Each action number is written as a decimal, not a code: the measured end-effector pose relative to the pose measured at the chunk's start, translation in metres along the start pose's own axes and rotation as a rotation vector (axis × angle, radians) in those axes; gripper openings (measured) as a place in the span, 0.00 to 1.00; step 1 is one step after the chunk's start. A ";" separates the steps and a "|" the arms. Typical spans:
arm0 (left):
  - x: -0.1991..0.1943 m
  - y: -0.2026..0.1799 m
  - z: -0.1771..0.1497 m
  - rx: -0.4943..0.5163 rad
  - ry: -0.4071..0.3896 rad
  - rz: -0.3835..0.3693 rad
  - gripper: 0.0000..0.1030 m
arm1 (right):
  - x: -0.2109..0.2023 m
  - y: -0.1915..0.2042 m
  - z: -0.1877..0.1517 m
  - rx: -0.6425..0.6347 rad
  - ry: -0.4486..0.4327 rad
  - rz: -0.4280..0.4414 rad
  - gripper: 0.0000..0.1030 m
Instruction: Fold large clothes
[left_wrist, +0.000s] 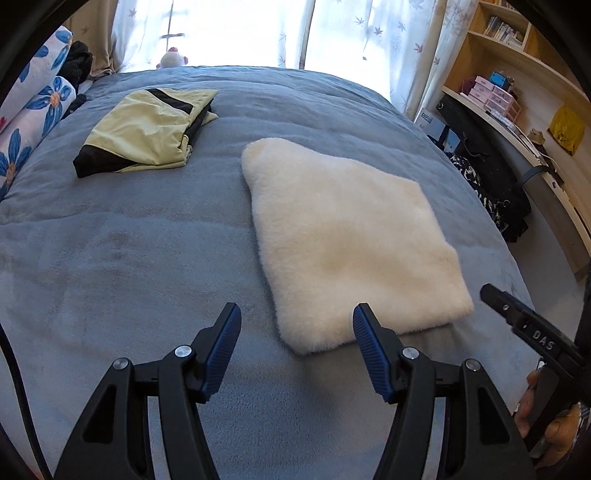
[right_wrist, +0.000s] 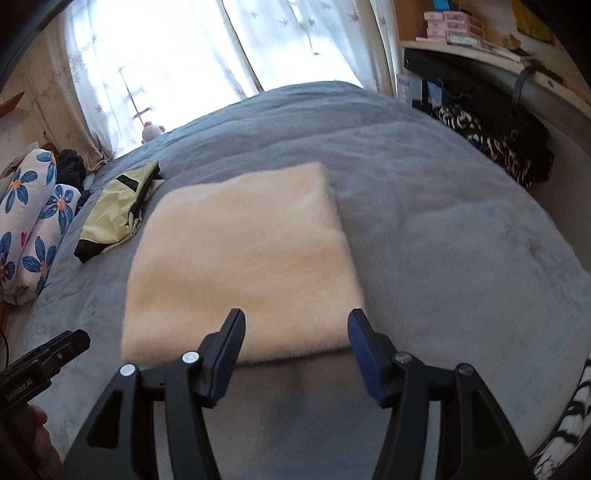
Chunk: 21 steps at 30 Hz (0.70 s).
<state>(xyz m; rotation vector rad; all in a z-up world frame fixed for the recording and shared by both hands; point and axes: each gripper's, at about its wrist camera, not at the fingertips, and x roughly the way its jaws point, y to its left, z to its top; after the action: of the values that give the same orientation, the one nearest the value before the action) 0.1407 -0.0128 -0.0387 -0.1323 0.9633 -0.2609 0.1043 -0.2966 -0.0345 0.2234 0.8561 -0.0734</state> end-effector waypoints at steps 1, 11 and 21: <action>-0.001 0.000 0.003 0.001 -0.001 0.001 0.60 | -0.002 0.000 0.005 -0.006 -0.001 0.009 0.57; -0.011 0.014 0.039 -0.032 0.004 -0.050 0.76 | -0.006 -0.013 0.061 0.003 0.065 0.155 0.68; 0.015 0.030 0.069 -0.093 0.086 -0.172 0.79 | 0.016 -0.052 0.095 0.107 0.139 0.243 0.81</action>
<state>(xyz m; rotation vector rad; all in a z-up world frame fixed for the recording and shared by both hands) 0.2103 0.0111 -0.0187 -0.2913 1.0515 -0.3826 0.1770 -0.3678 0.0051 0.4350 0.9583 0.1255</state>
